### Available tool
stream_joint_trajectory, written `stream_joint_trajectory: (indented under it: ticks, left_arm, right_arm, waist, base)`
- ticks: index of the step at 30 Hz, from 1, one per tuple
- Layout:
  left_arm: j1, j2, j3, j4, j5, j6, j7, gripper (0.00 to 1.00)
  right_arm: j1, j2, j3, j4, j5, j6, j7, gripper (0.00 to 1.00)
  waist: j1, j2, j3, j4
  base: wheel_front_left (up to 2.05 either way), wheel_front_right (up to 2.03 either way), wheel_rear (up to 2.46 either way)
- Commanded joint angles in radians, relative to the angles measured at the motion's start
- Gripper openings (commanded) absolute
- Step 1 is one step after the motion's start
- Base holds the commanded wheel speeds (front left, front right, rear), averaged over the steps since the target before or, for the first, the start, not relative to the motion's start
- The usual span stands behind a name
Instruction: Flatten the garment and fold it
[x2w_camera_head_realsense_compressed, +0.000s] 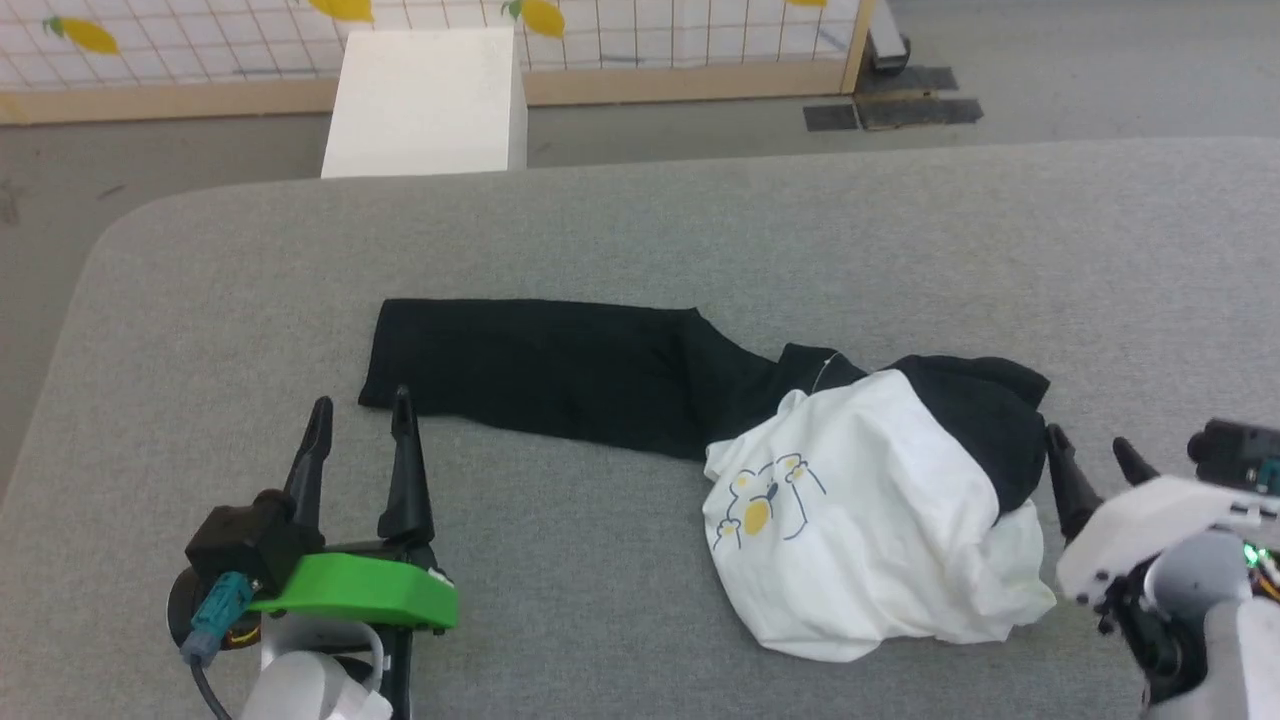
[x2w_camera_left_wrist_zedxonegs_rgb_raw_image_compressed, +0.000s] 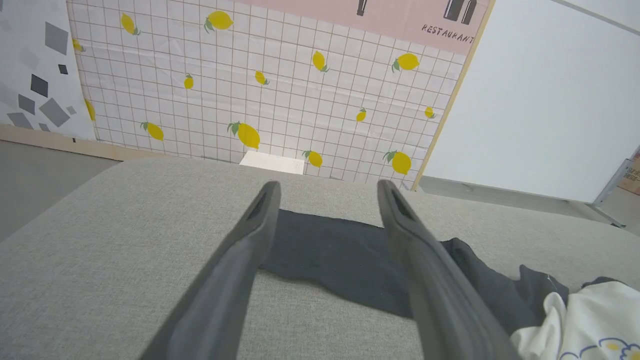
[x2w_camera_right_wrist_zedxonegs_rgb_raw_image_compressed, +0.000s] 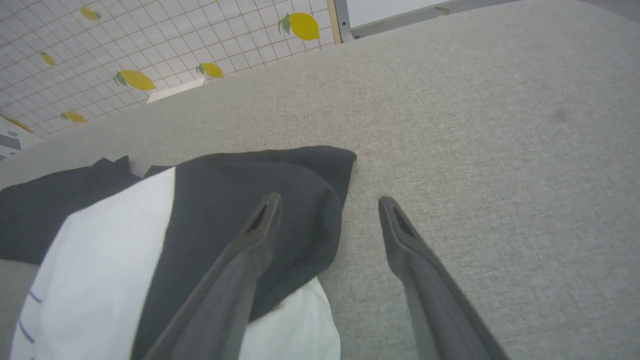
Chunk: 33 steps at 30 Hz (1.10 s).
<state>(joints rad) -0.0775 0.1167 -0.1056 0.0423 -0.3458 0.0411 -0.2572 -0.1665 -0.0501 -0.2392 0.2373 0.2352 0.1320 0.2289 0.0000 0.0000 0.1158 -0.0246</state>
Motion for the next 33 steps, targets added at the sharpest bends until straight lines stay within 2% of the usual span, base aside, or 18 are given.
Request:
stream_joint_trajectory:
  ticks: [1, 5, 10, 11, 13, 18, 22, 25, 30, 33]
  left_arm:
    - [-0.003, -0.01, 0.007, 0.003, 0.012, -0.014, -0.004, 1.0]
    - [-0.025, -0.028, 0.02, 0.013, 0.038, -0.042, -0.004, 1.0]
    - [-0.044, -0.045, 0.035, 0.028, 0.057, -0.064, -0.004, 1.0]
    - [-0.046, -0.048, 0.038, 0.03, 0.061, -0.068, -0.004, 1.0]
    - [-0.048, -0.052, 0.042, 0.035, 0.066, -0.075, -0.004, 1.0]
    - [-0.042, -0.058, 0.054, 0.053, 0.077, -0.084, -0.004, 1.0]
    - [-0.029, -0.062, 0.063, 0.067, 0.082, -0.087, -0.004, 1.0]
    - [-0.019, -0.063, 0.065, 0.072, 0.084, -0.09, -0.004, 1.0]
    - [-0.01, -0.065, 0.063, 0.079, 0.084, -0.093, -0.005, 1.0]
    - [-0.008, -0.065, 0.059, 0.083, 0.083, -0.094, -0.005, 1.0]
  right_arm:
    - [-0.044, 0.0, -0.018, 0.029, -0.015, -0.001, 0.031, 1.0]
    - [-0.139, 0.0, -0.05, 0.12, -0.075, -0.001, 0.13, 1.0]
    - [-0.204, 0.0, -0.042, 0.213, -0.113, -0.001, 0.264, 1.0]
    - [-0.209, 0.0, -0.039, 0.223, -0.124, -0.001, 0.293, 0.74]
    - [-0.215, 0.0, -0.043, 0.224, -0.135, -0.001, 0.318, 0.0]
    - [-0.195, 0.0, -0.072, 0.167, -0.146, -0.001, 0.276, 0.0]
    - [-0.16, 0.0, -0.181, 0.069, -0.164, -0.001, 0.159, 0.0]
    - [-0.125, 0.0, -0.283, 0.012, -0.172, -0.001, 0.114, 0.0]
    - [-0.041, 0.0, -0.43, -0.014, -0.181, -0.001, 0.153, 0.0]
    - [0.007, 0.0, -0.467, 0.009, -0.166, -0.001, 0.198, 0.0]
  waist:
    - [0.0, 0.0, 0.026, 0.016]
    - [0.0, 0.0, 0.059, 0.033]
    - [0.0, 0.0, 0.086, 0.055]
    - [0.0, 0.0, 0.09, 0.059]
    - [0.0, 0.0, 0.092, 0.065]
    - [0.0, 0.0, 0.071, 0.066]
    - [0.0, 0.0, 0.032, 0.055]
    - [0.0, 0.0, 0.01, 0.042]
    - [0.0, 0.0, -0.013, 0.013]
    - [0.0, 0.0, -0.017, 0.0]
  base:
    - [0.0, 0.0, 0.0]
    - [0.0, 0.0, 0.0]
    - [0.0, 0.0, 0.0]
    - [0.0, 0.0, 0.0]
    - [0.0, 0.0, 0.0]
    - [0.0, 0.0, 0.0]
    - [0.0, 0.0, 0.0]
    - [0.0, 0.0, 0.0]
    - [0.0, 0.0, 0.0]
    - [0.0, 0.0, 0.0]
